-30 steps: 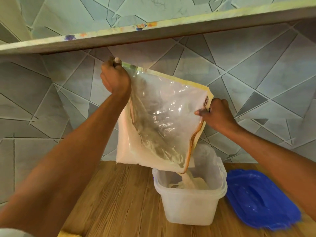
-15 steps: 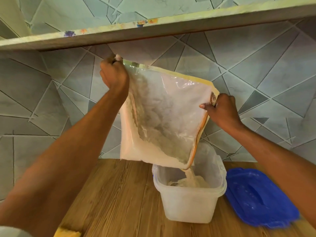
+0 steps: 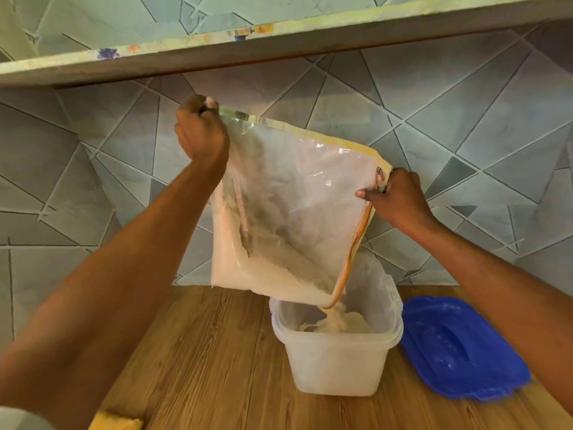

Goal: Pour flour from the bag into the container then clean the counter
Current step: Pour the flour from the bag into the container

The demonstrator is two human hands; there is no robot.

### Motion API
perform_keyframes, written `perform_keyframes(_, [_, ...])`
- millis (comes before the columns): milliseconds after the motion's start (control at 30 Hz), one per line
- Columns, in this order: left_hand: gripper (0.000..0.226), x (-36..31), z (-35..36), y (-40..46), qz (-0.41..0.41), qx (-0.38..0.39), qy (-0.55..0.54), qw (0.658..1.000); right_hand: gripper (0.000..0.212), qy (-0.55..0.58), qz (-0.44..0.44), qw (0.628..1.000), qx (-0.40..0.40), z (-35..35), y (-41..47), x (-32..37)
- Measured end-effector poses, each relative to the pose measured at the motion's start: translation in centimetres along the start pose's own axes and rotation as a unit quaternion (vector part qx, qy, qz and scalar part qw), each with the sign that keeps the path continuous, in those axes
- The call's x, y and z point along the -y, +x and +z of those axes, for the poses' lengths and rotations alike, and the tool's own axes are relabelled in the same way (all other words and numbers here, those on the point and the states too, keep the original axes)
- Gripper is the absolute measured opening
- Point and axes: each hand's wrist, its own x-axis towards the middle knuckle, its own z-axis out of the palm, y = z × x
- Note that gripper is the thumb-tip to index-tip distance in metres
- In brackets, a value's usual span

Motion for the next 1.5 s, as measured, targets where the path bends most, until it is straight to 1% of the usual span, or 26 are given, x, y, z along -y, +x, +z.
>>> perform_keyframes(100, [0.026,-0.2,0.1,0.1,0.008,-0.003,0.001,1.0,0.053,-0.005,-0.007,1.0,0.025,0.0,0.0,-0.1])
perform_keyframes(167, [0.027,-0.4,0.1,-0.1,0.017,-0.004,0.005,1.0,0.05,0.004,-0.005,1.0,0.009,-0.2,0.0,-0.1])
perform_keyframes(233, [0.026,-0.5,0.2,-0.1,0.025,0.006,0.009,1.0,0.052,0.011,0.006,1.0,-0.007,-0.4,0.2,-0.1])
perform_keyframes(367, [0.026,-0.3,0.0,0.0,0.016,0.001,0.015,1.0,0.049,0.006,0.001,1.0,-0.013,-0.4,0.5,0.1])
perform_keyframes(433, [0.023,-0.2,-0.1,-0.1,0.009,-0.002,0.022,1.0,0.05,-0.006,-0.008,1.0,0.005,-0.2,0.6,0.2])
perform_keyframes(467, [0.023,-0.1,-0.1,-0.1,0.009,-0.002,0.023,1.0,0.049,-0.018,-0.019,1.0,0.017,-0.2,0.6,0.5])
perform_keyframes(500, [0.024,-0.1,-0.1,-0.1,0.009,-0.003,0.022,1.0,0.043,-0.02,-0.03,0.999,0.018,-0.2,0.5,0.9])
perform_keyframes(533, [0.025,-0.1,-0.3,-0.1,0.006,-0.008,0.021,1.0,0.034,-0.01,-0.039,0.999,0.007,-0.2,0.6,1.1])
perform_keyframes(567, [0.025,-0.2,-0.4,0.1,0.0,-0.015,0.022,1.0,0.03,0.001,-0.044,0.999,-0.01,-0.2,0.5,1.4])
perform_keyframes(600, [0.025,-0.3,-0.5,0.3,-0.004,-0.018,0.026,0.999,0.03,0.013,-0.044,0.999,-0.025,-0.2,0.5,1.6])
perform_keyframes(667, [0.025,-0.3,-0.6,0.5,-0.008,-0.011,0.03,0.999,0.036,0.023,-0.042,0.999,-0.011,-0.1,0.6,1.7])
perform_keyframes(733, [0.026,-0.6,-0.7,0.2,-0.011,-0.008,0.02,1.0,0.04,0.009,-0.058,0.998,-0.002,-0.1,0.8,1.7])
perform_keyframes(833, [0.03,-1.0,-0.8,0.1,-0.028,-0.013,-0.01,0.999,0.035,0.018,-0.057,0.997,-0.047,0.2,0.7,1.6])
perform_keyframes(933, [0.024,-1.0,-0.9,-0.1,-0.009,-0.007,0.01,1.0,0.026,0.017,-0.062,0.998,-0.019,0.6,0.6,1.6])
perform_keyframes(967, [0.023,-1.0,-1.0,-0.1,-0.007,-0.013,0.016,1.0,0.027,0.019,-0.06,0.998,-0.02,0.5,0.8,1.6])
perform_keyframes(1067, [0.023,-0.6,-1.2,0.3,-0.013,-0.022,0.034,0.999,0.031,0.033,-0.048,0.996,-0.068,0.7,0.8,1.2])
perform_keyframes(1100, [0.023,-0.4,-1.2,0.3,-0.01,-0.02,0.035,0.999,0.031,0.029,-0.053,0.996,-0.065,1.0,0.7,1.2])
perform_keyframes(1200, [0.022,-0.4,-1.1,-0.5,0.009,-0.007,0.05,0.999,0.035,0.008,-0.095,0.995,-0.024,1.1,0.2,1.9])
perform_keyframes(1267, [0.022,-0.4,-1.1,-0.5,0.002,-0.017,0.052,0.999,0.03,0.013,-0.098,0.994,-0.048,0.7,0.7,1.7])
perform_keyframes(1333, [0.023,-0.4,-1.0,-0.1,-0.005,-0.021,0.053,0.998,0.042,0.015,-0.089,0.994,-0.056,0.7,0.7,1.6])
perform_keyframes(1400, [0.025,-0.5,-0.9,-0.6,0.017,-0.01,0.057,0.998,0.052,-0.013,-0.101,0.995,-0.002,1.0,0.3,2.0])
perform_keyframes(1433, [0.025,-0.6,-0.8,-0.9,0.025,-0.008,0.06,0.998,0.051,-0.013,-0.115,0.993,0.004,0.9,0.3,2.2])
perform_keyframes(1467, [0.025,-0.8,-0.8,-1.2,0.019,-0.011,0.061,0.998,0.047,-0.004,-0.12,0.993,-0.016,0.6,0.5,2.2])
perform_keyframes(1500, [0.025,-0.9,-0.8,-1.0,0.009,-0.018,0.059,0.998,0.035,0.017,-0.123,0.991,-0.041,0.4,0.8,2.1])
